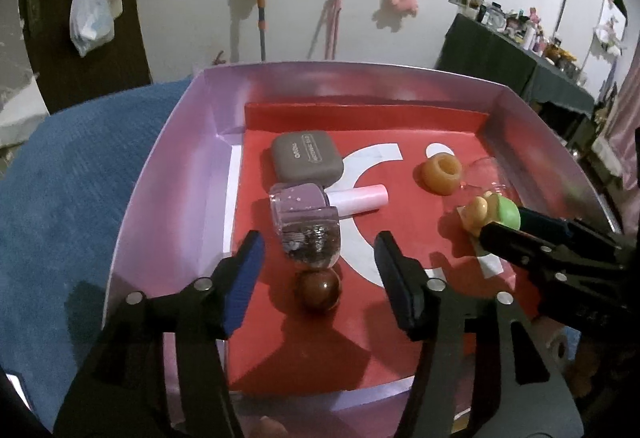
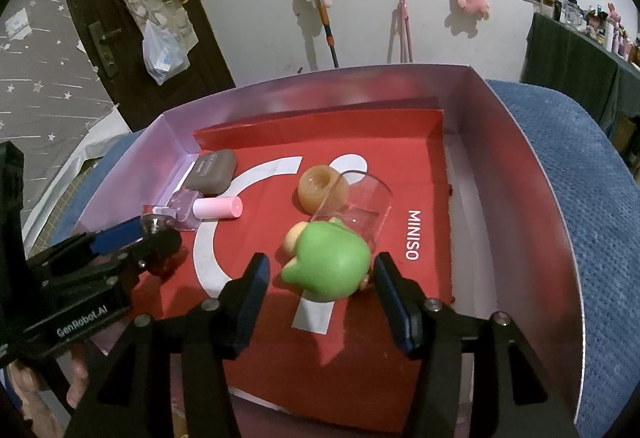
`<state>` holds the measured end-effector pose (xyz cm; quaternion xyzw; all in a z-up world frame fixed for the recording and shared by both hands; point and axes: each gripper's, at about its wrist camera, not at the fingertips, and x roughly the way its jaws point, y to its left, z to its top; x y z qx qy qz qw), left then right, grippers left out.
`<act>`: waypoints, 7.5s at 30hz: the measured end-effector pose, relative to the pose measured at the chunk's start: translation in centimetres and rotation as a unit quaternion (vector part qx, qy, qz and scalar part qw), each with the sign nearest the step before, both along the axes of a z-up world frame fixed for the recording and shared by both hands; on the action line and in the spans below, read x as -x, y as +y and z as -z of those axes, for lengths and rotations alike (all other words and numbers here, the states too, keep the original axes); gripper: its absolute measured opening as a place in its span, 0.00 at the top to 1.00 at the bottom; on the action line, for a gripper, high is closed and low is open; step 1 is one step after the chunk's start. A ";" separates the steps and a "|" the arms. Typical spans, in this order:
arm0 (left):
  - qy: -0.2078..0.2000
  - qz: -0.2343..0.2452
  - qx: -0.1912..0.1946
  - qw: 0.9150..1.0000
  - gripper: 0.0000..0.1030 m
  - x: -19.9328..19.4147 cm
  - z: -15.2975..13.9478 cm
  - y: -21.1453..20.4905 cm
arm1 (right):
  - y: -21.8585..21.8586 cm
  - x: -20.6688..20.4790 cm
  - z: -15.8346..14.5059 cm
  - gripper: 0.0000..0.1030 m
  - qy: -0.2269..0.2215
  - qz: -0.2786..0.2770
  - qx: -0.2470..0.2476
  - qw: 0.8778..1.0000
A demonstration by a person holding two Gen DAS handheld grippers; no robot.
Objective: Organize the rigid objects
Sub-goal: 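Open both grippers to drop the jar and frog toy into the box, then move both tools back toward the remaining items beside the box, then grasp the black nail polish bottle with the left gripper while the right gripper grasps the pink round case, then carry the black nail polish and pink case over the red box with both grippers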
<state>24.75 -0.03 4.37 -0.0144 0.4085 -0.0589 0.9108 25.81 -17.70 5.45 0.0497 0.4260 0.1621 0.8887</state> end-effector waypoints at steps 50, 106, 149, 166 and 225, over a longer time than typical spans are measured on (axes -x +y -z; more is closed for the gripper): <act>-0.066 -0.027 -0.006 0.997 0.00 7.9 -4.1 1.3 | -0.9 8.7 -5.9 0.00 -0.098 -0.034 -0.055 0.993; 0.039 -0.004 0.043 0.998 0.00 13.7 1.7 -0.8 | -1.6 13.4 -0.8 0.00 -0.031 -0.034 -0.038 0.998; 0.025 -0.025 0.010 0.999 0.00 14.7 3.0 -0.3 | -2.7 11.4 1.6 0.08 -0.014 0.011 0.048 0.999; -0.002 0.004 -0.005 1.000 0.63 15.1 2.5 -1.9 | -1.2 11.7 1.6 0.49 -0.015 -0.008 0.072 0.997; -0.089 0.025 0.028 0.995 0.67 16.6 -4.1 -0.7 | 1.3 14.7 -3.8 0.50 -0.029 -0.128 -0.064 0.989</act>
